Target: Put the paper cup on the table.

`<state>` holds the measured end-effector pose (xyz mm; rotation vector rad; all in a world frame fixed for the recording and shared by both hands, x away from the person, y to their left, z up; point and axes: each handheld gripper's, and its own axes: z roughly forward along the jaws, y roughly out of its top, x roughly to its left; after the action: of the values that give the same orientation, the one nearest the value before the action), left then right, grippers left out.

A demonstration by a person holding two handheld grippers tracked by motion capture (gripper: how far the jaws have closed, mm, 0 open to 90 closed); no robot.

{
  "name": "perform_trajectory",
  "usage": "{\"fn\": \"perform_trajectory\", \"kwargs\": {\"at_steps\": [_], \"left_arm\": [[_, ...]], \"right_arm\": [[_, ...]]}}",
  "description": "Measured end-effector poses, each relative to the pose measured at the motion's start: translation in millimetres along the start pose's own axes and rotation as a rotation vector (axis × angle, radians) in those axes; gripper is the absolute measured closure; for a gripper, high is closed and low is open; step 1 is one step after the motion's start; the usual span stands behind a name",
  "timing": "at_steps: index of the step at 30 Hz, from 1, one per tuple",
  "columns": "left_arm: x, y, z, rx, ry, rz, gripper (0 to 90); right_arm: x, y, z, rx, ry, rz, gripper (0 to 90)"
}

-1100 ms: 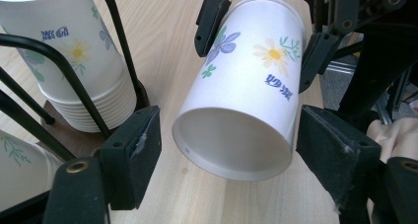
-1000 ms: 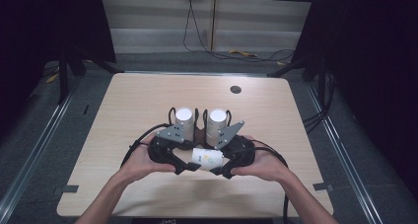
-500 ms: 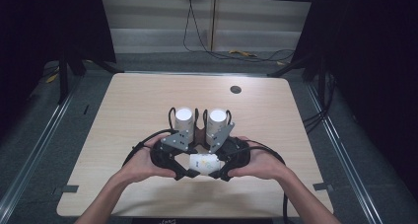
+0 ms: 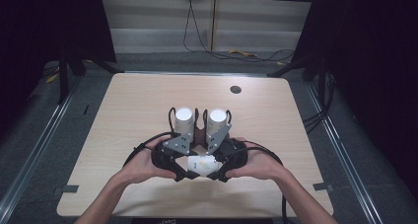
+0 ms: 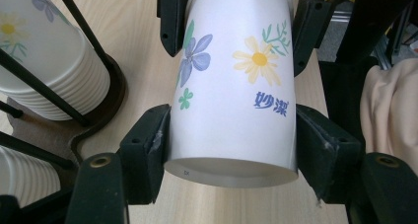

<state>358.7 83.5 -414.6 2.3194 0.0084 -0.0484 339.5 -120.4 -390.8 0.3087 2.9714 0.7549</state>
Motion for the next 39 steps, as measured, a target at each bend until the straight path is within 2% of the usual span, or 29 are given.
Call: {"fn": "perform_trajectory", "kwargs": {"at_steps": [6,9,12,17,19,24,25,28,30,34,39], "left_arm": [[-0.1,-0.8,0.4,-0.017,-0.011,-0.006,35.9],[-1.8,1.4,-2.4,-0.025,-0.014,0.007,36.2],[-1.0,1.0,-3.6,-0.038,-0.016,-0.005,36.2],[-0.8,0.5,-4.5,-0.057,-0.025,-0.010,36.2],[-1.0,0.3,-5.4,-0.085,-0.026,-0.017,36.2],[-0.2,0.2,-6.9,-0.099,-0.023,-0.013,36.1],[-0.4,0.0,-8.1,-0.112,-0.024,-0.024,36.1],[-1.2,0.1,-12.1,-0.126,-0.011,-0.023,36.1],[-1.9,-0.1,-18.9,-0.153,-0.007,-0.031,36.1],[-2.8,-2.2,-27.4,-0.197,-0.005,-0.044,36.1],[-6.5,-6.6,-29.0,-0.204,0.007,-0.069,36.1]], "right_arm": [[-0.3,-1.2,0.7,-0.005,-0.009,0.019,25.3],[1.9,-5.1,-2.2,-0.043,-0.019,0.029,23.8],[2.8,-8.7,-4.1,-0.076,-0.026,0.032,22.2],[2.9,-13.4,-5.9,-0.097,-0.033,0.058,17.7],[2.6,-17.5,-6.1,-0.135,-0.026,0.077,16.0],[2.1,-24.4,-7.1,-0.183,-0.023,0.100,15.6],[2.9,-27.7,-8.8,-0.213,-0.028,0.118,15.5],[3.1,-32.4,-10.5,-0.237,-0.034,0.133,14.7],[3.2,-34.0,-11.9,-0.245,-0.028,0.144,14.1],[3.9,-38.6,-13.7,-0.334,-0.024,0.165,14.3],[3.9,-42.2,-11.7,-0.343,-0.021,0.189,14.2]]}}
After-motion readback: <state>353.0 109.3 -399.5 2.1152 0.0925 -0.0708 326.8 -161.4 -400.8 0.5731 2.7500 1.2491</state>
